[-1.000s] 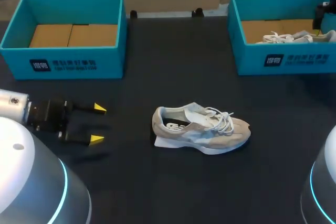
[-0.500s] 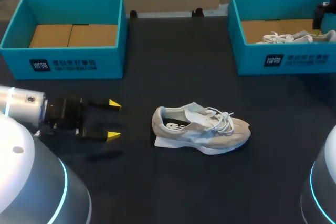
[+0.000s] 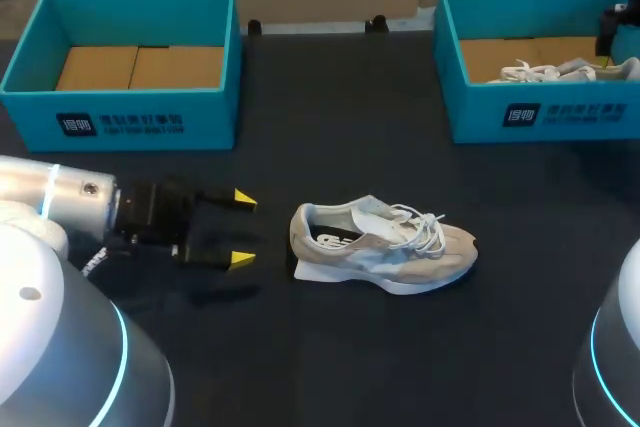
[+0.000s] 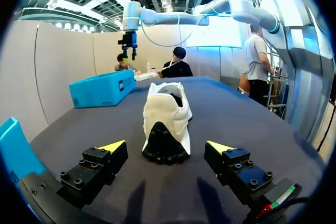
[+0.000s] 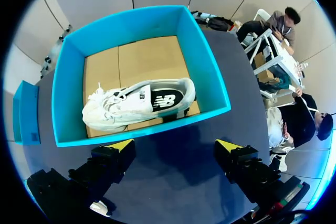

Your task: Take the shoe out of the shoebox, open the shoe tongue, remove and reinsert the insole, then place the shoe into the shoebox

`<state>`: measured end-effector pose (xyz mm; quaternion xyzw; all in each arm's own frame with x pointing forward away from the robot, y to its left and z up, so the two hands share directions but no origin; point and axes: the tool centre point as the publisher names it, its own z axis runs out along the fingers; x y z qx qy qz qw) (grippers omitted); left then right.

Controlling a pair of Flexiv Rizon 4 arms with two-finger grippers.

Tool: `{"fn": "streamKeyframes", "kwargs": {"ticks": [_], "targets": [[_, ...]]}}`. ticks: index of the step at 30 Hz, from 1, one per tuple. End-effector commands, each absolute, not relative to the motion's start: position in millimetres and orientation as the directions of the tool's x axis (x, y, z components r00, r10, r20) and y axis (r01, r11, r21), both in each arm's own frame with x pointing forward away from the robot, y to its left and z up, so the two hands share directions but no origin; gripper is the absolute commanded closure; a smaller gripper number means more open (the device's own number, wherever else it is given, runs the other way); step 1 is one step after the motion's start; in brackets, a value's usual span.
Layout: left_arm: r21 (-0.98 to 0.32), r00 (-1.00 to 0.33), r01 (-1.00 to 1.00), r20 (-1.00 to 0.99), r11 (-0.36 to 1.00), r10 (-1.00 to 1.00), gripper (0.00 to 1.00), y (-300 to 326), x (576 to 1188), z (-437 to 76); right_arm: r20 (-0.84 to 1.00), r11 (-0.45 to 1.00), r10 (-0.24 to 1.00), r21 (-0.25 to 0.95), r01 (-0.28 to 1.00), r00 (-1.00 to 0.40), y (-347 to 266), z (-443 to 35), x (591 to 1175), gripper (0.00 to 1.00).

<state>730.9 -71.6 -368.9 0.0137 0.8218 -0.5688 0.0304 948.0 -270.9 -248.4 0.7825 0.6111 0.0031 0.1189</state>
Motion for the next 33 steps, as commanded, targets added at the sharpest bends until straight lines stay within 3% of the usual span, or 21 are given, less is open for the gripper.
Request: {"fn": "streamKeyframes", "kwargs": {"ticks": [1,33], "targets": [[-0.932,-0.998,0.052,-0.059,0.358,-0.009,0.0,-83.1,733.4,-376.4,-0.14,-0.225,0.957,0.19,0.956,0.253,-270.7,-248.6,948.0,0.0],[-0.9,-0.997,0.077,-0.082,0.43,0.006,0.0,-104.5,736.4,-387.8,-0.14,-0.225,0.957,0.19,0.956,0.253,-270.7,-248.6,948.0,0.0]]}}
